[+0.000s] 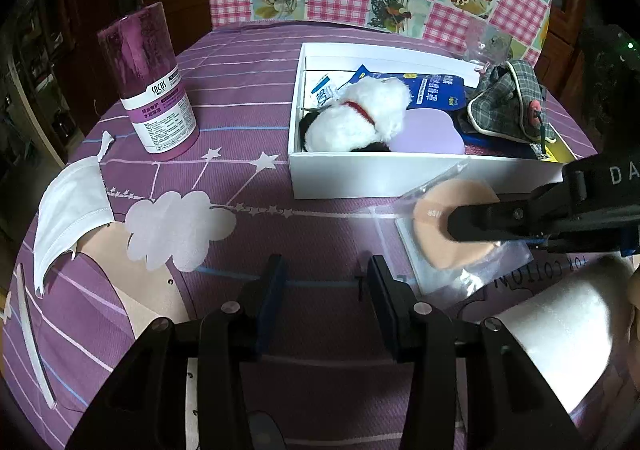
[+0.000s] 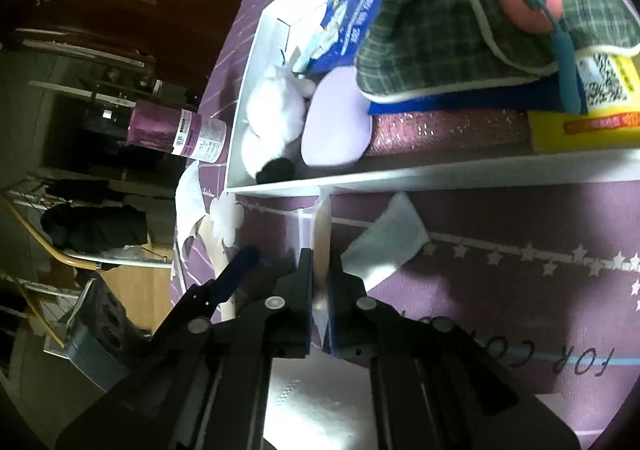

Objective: Organize soft objects
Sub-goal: 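Lift the bagged puff with the right tool and carry it over the tray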

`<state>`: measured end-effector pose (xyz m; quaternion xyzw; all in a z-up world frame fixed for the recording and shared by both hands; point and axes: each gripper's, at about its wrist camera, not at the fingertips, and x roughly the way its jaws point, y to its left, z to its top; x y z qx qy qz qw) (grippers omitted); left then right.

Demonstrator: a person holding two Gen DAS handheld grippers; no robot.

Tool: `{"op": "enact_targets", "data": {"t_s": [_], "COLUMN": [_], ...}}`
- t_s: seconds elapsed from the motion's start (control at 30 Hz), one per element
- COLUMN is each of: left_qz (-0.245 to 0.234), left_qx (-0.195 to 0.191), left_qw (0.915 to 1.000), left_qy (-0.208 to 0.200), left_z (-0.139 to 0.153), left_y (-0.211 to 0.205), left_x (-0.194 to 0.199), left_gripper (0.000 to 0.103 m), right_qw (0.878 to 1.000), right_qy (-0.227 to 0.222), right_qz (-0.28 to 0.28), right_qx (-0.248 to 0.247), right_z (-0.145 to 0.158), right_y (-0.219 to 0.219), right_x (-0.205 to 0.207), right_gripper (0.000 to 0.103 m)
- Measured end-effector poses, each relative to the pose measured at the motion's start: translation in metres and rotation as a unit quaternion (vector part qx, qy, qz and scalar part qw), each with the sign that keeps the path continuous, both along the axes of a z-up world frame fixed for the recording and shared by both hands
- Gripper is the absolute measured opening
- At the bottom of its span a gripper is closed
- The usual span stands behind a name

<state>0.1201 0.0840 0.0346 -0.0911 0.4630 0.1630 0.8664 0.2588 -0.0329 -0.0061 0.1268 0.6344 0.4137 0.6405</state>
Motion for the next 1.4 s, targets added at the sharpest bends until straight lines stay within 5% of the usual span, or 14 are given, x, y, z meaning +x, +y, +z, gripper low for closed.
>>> {"op": "enact_targets", "data": {"t_s": [0.17, 0.33, 0.63, 0.77, 0.93, 1.2, 1.4], "left_qz": [-0.010, -0.034, -0.138, -0.154, -0.177, -0.181, -0.174], "left_qx": [0.002, -0.060, -0.110, -0.087, -0.032, -0.042, -0.049], "left_qw": [0.9982, 0.9944, 0.9838, 0.9789, 0.9772, 0.9772, 0.9778], "left_qy": [-0.059, -0.081, 0.031, 0.103, 0.113, 0.102, 0.106], "left_z": [0.023, 0.038, 0.033, 0.006, 0.004, 0.009, 0.009], "left_y": [-0.003, -0.003, -0.036, -0.048, -0.067, -0.069, -0.062], "left_x": [-0.011, -0.007, 0.064, 0.092, 0.095, 0.090, 0.087], "left_gripper": [0.046, 0.057, 0.057, 0.056, 0.055, 0.017, 0.004], "right_qw": [0.999, 0.993, 0.984, 0.984, 0.983, 0.979, 0.980], "right_qy": [-0.035, -0.104, -0.145, -0.140, -0.142, -0.148, -0.149], "right_qz": [-0.020, -0.053, -0.099, -0.108, -0.111, -0.141, -0.129], "right_qx": [0.013, -0.005, 0.010, 0.020, 0.021, -0.023, -0.041], "right_z": [0.032, 0.074, 0.111, 0.115, 0.117, 0.107, 0.100], "right_y": [-0.019, -0.047, -0.094, -0.103, -0.109, -0.113, -0.103], "right_x": [0.004, 0.004, 0.012, 0.014, 0.016, 0.023, 0.023], "right_gripper": [0.007, 0.007, 0.007, 0.007, 0.007, 0.007, 0.007]}}
